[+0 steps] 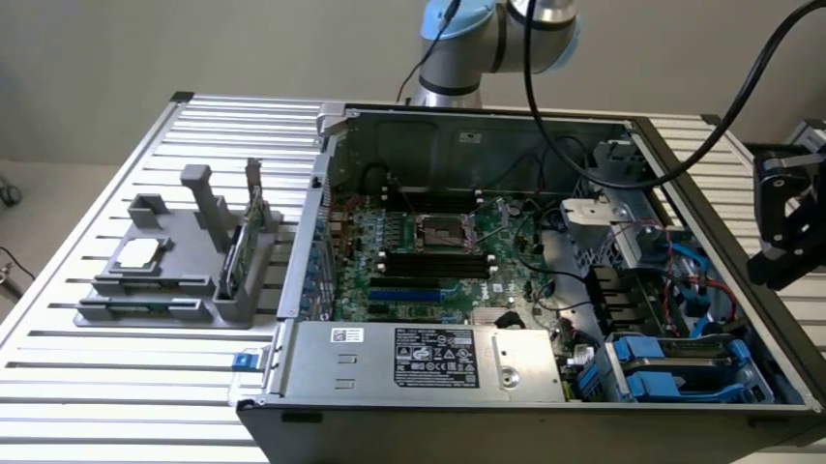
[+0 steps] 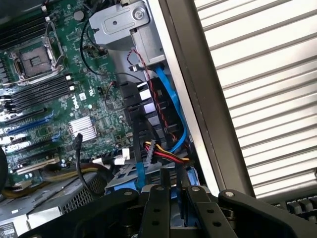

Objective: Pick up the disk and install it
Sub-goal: 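Insert the first disk wire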

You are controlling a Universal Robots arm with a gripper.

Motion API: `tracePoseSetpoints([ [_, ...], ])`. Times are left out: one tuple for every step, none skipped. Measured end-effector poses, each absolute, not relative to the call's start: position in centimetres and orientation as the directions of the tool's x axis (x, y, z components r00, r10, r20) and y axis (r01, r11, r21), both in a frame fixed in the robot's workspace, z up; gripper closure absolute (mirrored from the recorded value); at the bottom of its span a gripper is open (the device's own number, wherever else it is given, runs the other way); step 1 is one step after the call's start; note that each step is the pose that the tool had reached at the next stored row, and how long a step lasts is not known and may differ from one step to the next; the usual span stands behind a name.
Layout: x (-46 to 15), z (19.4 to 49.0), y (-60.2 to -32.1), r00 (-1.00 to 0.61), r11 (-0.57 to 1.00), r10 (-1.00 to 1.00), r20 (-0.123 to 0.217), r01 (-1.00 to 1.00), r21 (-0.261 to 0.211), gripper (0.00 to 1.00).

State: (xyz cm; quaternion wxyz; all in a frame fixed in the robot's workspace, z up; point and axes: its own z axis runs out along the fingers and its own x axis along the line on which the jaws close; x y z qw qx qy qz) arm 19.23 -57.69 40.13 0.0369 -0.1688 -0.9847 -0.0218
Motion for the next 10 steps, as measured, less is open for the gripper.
tracePoseSetpoints([
  [19.24,40.11,-57.75,-0.938,0.94,0.336,0.08,0.339,0.03,0.8],
  [19.23,40.1,-57.79,-0.936,0.938,0.343,0.08,0.346,0.03,0.8],
  [19.23,40.07,-57.82,-0.933,0.934,0.352,0.08,0.355,0.03,0.8],
  [19.23,40.04,-57.84,-0.928,0.93,0.363,0.08,0.366,0.031,0.8],
  [19.23,40.02,-57.86,-0.924,0.926,0.373,0.08,0.377,0.031,0.8],
  [19.23,39.99,-57.88,-0.92,0.921,0.384,0.08,0.388,0.031,0.8],
  [19.23,39.97,-57.88,-0.914,0.916,0.397,0.08,0.401,0.03,0.8],
  [19.23,39.94,-57.88,-0.908,0.909,0.412,0.08,0.415,0.03,0.8],
  [19.23,39.9,-57.89,-0.901,0.903,0.426,0.08,0.429,0.03,0.8],
  [19.23,39.88,-57.89,-0.895,0.896,0.439,0.08,0.443,0.03,0.8],
])
